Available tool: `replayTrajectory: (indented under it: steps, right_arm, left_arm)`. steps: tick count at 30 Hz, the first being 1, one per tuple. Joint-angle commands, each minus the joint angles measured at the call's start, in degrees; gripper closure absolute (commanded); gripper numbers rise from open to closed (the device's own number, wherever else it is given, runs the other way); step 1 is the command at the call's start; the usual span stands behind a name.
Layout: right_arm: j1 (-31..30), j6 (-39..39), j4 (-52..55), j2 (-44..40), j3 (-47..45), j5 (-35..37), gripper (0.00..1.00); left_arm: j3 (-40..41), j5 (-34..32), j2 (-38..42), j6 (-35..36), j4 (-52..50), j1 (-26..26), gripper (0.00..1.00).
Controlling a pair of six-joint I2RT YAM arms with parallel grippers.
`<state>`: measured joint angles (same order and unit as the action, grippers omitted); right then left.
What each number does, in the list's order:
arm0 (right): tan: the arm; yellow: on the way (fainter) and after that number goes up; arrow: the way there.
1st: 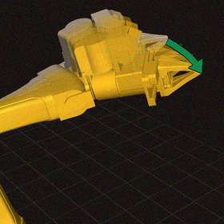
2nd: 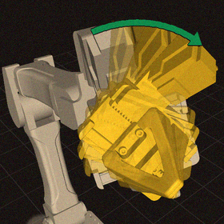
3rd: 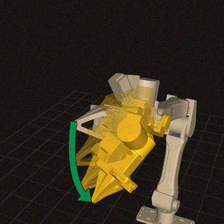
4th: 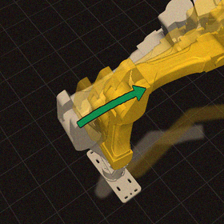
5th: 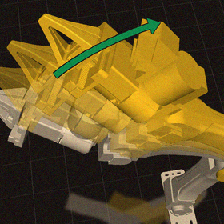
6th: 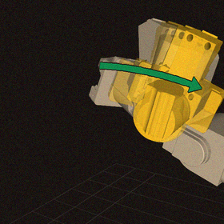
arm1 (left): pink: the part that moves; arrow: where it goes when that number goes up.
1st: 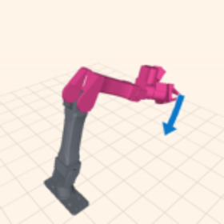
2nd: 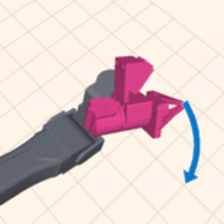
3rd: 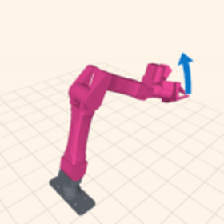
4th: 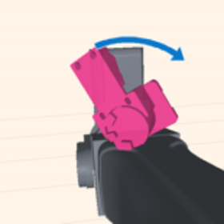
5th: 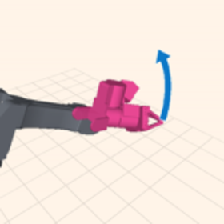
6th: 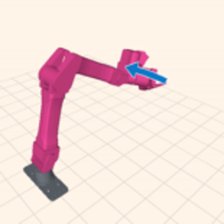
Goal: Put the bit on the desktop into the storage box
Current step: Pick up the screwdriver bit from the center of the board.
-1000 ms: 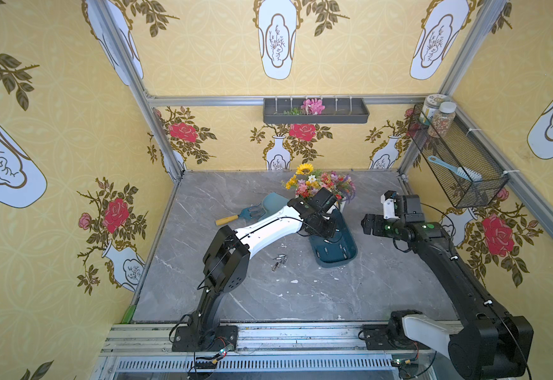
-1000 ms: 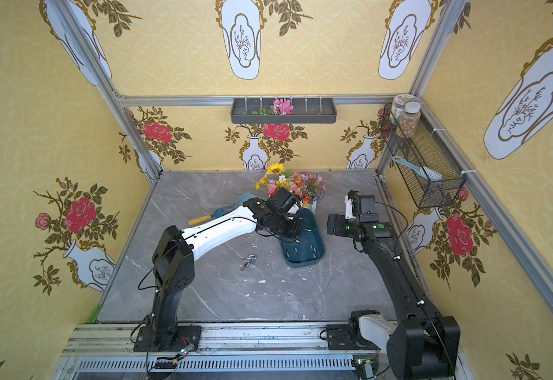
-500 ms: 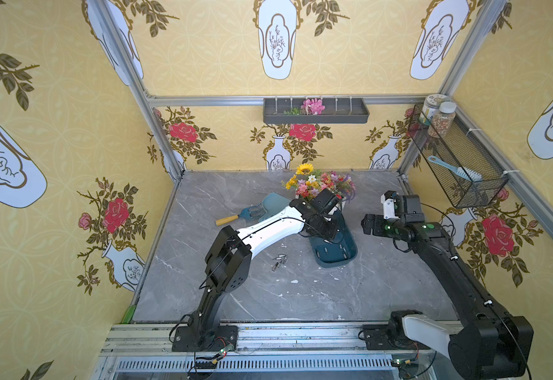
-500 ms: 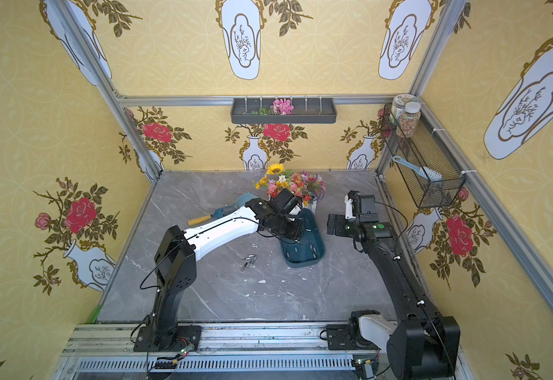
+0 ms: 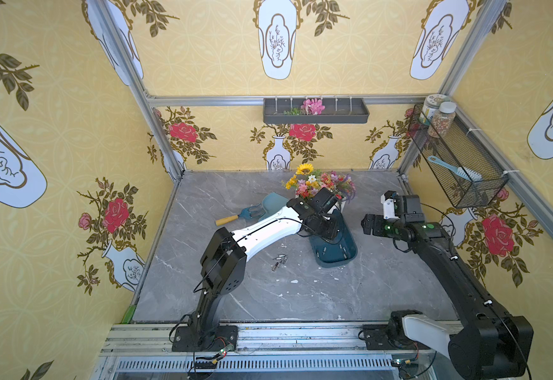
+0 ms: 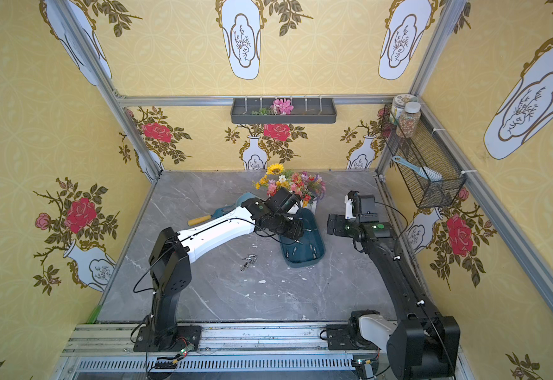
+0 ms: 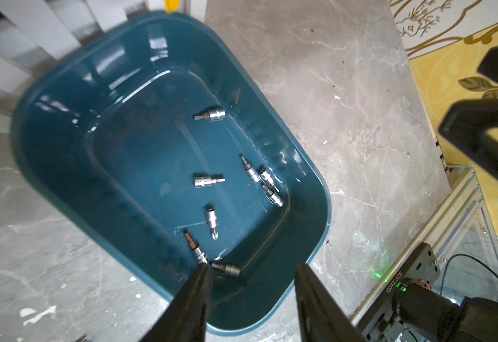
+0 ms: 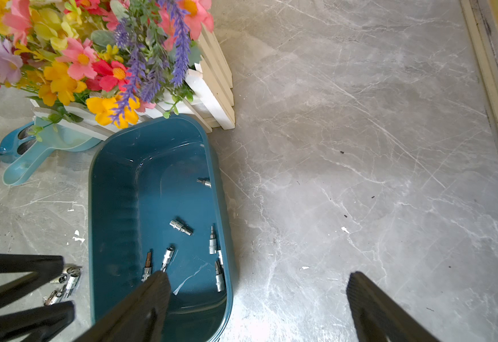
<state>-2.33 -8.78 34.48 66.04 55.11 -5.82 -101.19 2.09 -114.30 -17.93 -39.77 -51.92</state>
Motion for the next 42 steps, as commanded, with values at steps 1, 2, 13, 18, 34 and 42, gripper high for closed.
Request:
replayTrajectory:
  steps: [1, 2, 13, 18, 34, 42]
  right_arm:
    - [0.0, 0.4, -1.7, -0.3, -0.2, 0.3, 0.03]
    - [0.0, 0.4, -1.7, -0.3, -0.2, 0.3, 0.03]
    - [0.1, 0.3, -1.8, -1.0, -0.3, 0.8, 0.03]
    - [0.1, 0.3, -1.8, -1.1, -0.3, 0.9, 0.03]
    - [0.0, 0.2, -2.0, -1.7, -0.5, 1.1, 0.03]
    - [0.1, 0.2, -2.0, -1.6, -0.5, 1.1, 0.03]
  left_arm:
    - [4.5, -3.5, 3.5, 1.4, 3.5, 0.1, 0.4]
    - [6.1, -4.2, 4.9, 1.4, 4.5, 0.1, 0.38]
    - [23.6, -12.8, 21.4, 1.9, 12.1, 0.1, 0.23]
    - [30.0, -16.2, 26.7, 0.6, 11.7, 0.1, 0.14]
    - [42.1, -18.5, 32.2, -5.6, 3.6, 0.1, 0.09]
    - [43.5, -15.3, 27.9, -7.4, 1.2, 0.2, 0.19]
